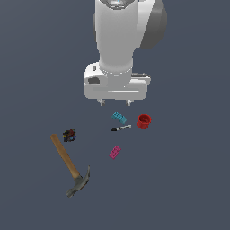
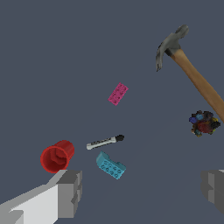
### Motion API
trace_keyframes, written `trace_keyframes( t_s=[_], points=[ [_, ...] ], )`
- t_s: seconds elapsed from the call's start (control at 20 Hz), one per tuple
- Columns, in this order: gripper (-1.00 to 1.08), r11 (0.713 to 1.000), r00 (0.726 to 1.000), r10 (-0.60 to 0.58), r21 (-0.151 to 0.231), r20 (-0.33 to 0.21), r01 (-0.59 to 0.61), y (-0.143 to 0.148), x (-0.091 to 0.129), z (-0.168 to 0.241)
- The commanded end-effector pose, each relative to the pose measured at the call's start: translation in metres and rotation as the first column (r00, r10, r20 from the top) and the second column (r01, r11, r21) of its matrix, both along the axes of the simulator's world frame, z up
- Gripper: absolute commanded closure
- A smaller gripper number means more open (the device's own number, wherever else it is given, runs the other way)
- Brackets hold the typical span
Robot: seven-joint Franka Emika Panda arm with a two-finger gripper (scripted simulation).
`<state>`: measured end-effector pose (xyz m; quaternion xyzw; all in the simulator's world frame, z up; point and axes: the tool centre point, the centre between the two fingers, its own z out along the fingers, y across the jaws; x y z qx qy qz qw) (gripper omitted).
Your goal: Pick up a designated object from a clutter of objects.
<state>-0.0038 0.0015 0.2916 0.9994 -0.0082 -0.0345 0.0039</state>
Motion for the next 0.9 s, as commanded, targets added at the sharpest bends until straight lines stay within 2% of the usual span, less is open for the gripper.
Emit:
trace_keyframes(
  t_s=[0.0, 0.5, 0.85],
  points=[
    [-0.92, 1.0, 1.0, 0.0, 0.0, 0.0, 0.0, 0.0, 0.0, 0.0],
    [-0.92, 0.997, 0.997, 0.073, -0.025, -0.022, -0.074, 0.0079, -0.0059, -0.0056],
    [-0.92, 0.998, 0.998, 0.052, -0.025, -0.02, -0.052, 0.0085, -0.0055, -0.0091]
  ],
)
